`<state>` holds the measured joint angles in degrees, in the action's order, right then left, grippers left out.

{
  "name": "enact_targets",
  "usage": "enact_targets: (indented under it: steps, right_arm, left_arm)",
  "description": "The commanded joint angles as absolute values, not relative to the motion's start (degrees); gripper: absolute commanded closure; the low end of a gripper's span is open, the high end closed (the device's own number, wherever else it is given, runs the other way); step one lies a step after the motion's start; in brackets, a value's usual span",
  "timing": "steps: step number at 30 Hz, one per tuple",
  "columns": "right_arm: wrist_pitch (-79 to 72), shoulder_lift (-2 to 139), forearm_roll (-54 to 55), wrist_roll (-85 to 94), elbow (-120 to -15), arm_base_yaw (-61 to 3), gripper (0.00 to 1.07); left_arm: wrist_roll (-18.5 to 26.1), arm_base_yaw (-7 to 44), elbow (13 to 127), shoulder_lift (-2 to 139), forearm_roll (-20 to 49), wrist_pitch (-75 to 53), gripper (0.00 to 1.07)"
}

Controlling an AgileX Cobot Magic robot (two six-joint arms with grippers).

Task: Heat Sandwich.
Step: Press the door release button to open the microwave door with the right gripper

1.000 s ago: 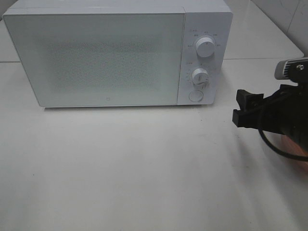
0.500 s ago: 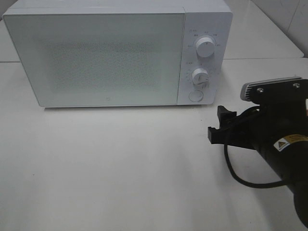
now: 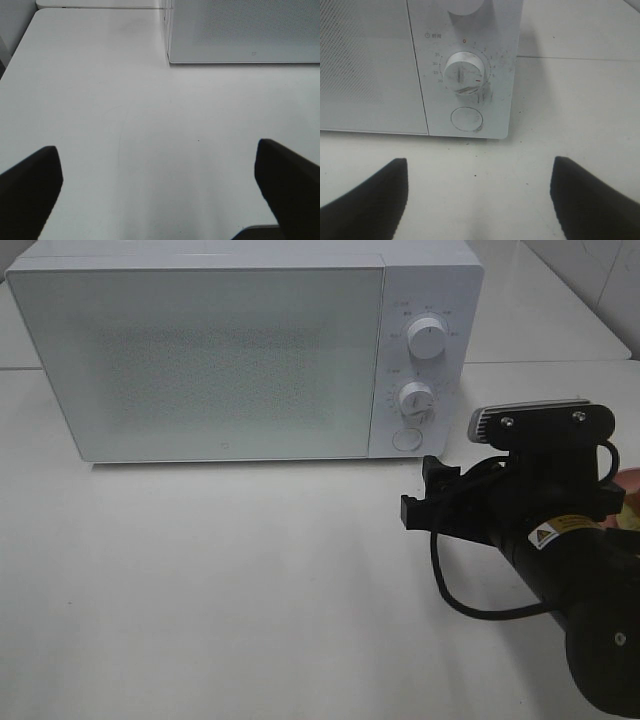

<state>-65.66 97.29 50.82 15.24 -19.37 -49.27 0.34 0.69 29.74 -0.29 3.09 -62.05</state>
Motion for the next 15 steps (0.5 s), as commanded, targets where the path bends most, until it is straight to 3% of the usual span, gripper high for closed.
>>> enact_targets:
  steps: [1, 9, 15]
  right_arm:
    - [-66.2, 97.3, 50.8, 3.2, -19.7, -49.4, 0.35]
    - [-66.1, 97.3, 50.8, -25.5, -19.7, -49.4, 0.43]
    - [-63.9, 97.3, 50.8, -57.5, -19.7, -49.4, 0.6]
  left_arm:
    - [0.4, 0.6, 29.6, -1.2, 3.3, -61.3, 0.07]
    - [0.4, 0.6, 29.6, -1.2, 3.3, -61.3, 0.07]
    - [0.4, 0.6, 29.6, -1.2, 3.3, -61.3, 0.07]
